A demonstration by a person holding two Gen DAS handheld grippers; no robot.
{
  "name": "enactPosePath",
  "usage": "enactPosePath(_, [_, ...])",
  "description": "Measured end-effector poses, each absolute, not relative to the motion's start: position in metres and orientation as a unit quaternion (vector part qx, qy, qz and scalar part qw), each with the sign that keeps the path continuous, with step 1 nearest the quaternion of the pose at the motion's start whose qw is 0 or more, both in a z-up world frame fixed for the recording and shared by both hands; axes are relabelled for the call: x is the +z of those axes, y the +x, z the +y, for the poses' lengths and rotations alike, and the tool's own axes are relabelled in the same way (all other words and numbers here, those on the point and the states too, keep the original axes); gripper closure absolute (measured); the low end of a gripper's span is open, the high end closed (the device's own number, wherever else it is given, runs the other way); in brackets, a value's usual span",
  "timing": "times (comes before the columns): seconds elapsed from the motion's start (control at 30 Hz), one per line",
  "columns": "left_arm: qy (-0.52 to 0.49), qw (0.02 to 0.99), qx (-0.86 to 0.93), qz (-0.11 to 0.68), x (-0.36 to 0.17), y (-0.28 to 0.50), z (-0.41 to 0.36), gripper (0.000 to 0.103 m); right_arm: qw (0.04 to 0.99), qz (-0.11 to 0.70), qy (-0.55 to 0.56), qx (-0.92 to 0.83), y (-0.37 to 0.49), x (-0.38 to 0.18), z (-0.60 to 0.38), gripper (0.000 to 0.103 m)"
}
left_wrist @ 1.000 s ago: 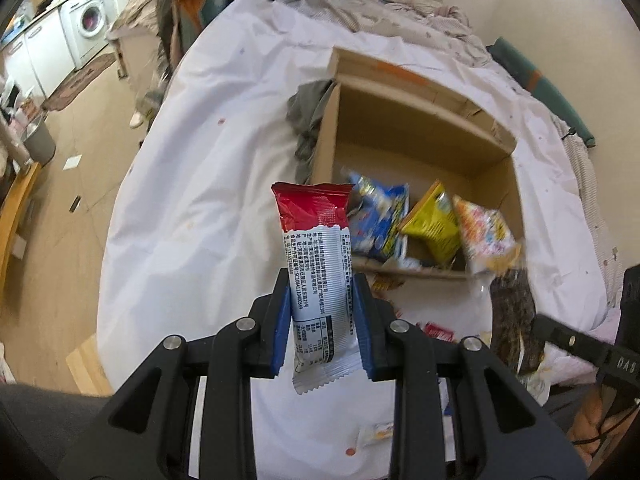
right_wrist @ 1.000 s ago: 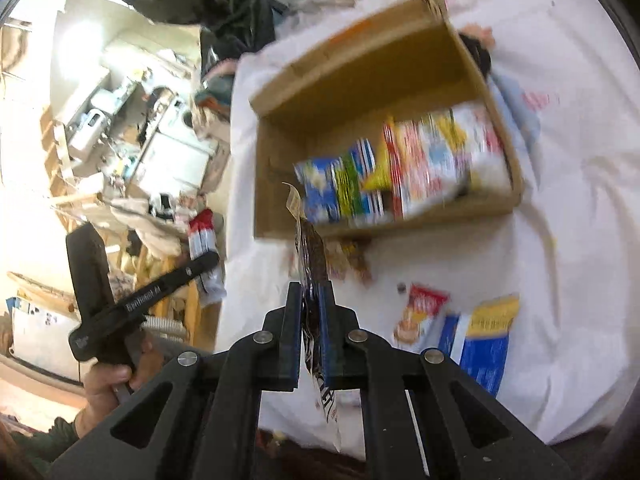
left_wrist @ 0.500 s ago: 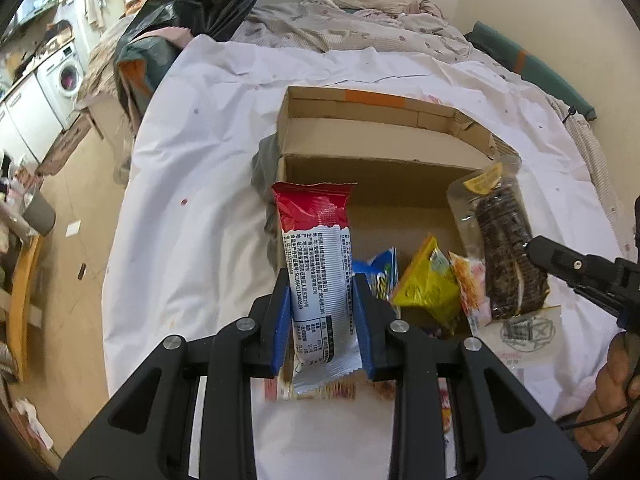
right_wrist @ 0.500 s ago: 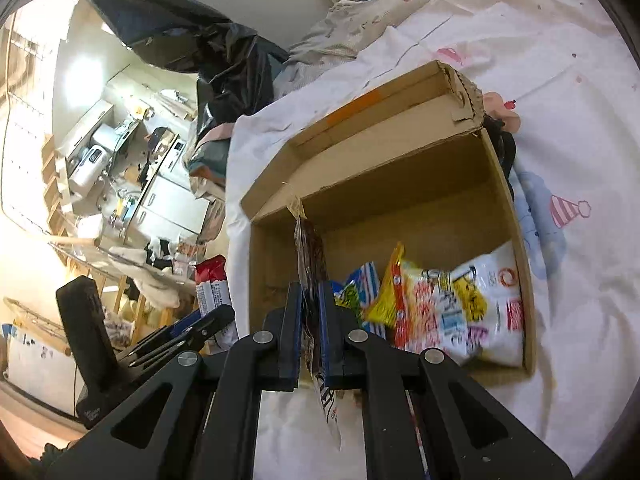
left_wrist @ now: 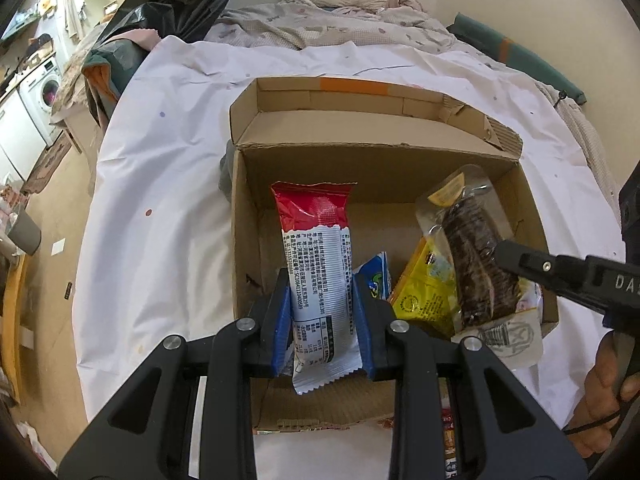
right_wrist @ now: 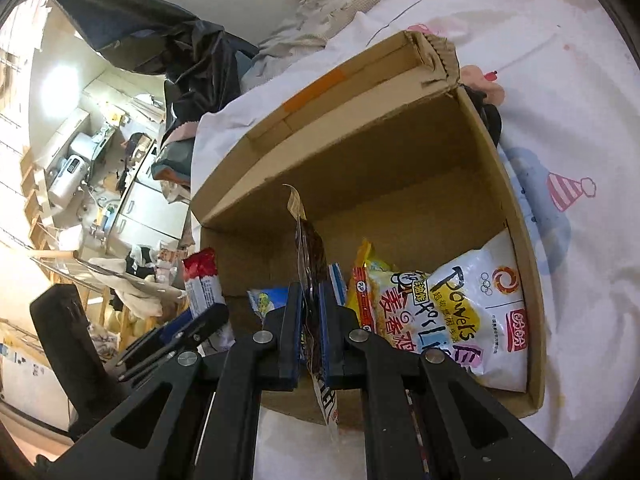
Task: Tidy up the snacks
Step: 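Carry both bars over the box and open both tools to drop them in, then withdraw both tools from the box toward the remaining snacks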
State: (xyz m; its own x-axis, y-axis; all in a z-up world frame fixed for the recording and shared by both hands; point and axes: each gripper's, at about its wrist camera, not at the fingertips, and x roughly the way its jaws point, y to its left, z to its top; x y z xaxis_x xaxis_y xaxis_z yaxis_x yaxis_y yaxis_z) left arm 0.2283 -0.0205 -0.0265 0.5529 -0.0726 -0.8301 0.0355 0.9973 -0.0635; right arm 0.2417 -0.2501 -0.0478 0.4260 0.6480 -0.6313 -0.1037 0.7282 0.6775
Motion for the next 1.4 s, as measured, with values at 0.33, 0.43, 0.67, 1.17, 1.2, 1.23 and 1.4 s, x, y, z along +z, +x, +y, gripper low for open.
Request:
enactPosePath(0.33, [-0.032,0.880,-0.026,0.473,-0.026,0.226,-0.019,0.077,0.797,0.481,0.281,0.234,0.244,-0.049,-0.247,0.092])
enactPosePath(0.43, [-0.035,0.880,-0.025,0.472,-0.025,0.226,-0.018,0.077,0.799,0.480,0.277,0.231,0.244,-0.048,-0.246,0.090])
enactPosePath(0.67, [-0.039,0.886,-0.023,0.462,-0.019,0.222,-0.017,0.046,0.807,0.470,0.269,0.236,0.242,-0.044,-0.244,0.090])
enactPosePath(1.17, [-0.056,0.893,-0.011,0.446,-0.010,0.215,-0.007,0.019,0.832,0.450,0.236,0.222,0.235,-0.030,-0.244,0.038])
enactPosePath(1.2, [-0.057,0.895,-0.011,0.443,-0.009,0.213,-0.005,0.019,0.832,0.451,0.237,0.220,0.234,-0.030,-0.246,0.037])
enactPosePath(1.23, [-0.058,0.896,-0.013,0.440,-0.007,0.212,-0.004,0.019,0.832,0.451,0.237,0.218,0.233,-0.030,-0.246,0.036])
enactPosePath(1.4, [-0.070,0.901,-0.014,0.429,-0.001,0.202,0.002,0.019,0.836,0.451,0.227,0.214,0.221,-0.023,-0.251,0.034])
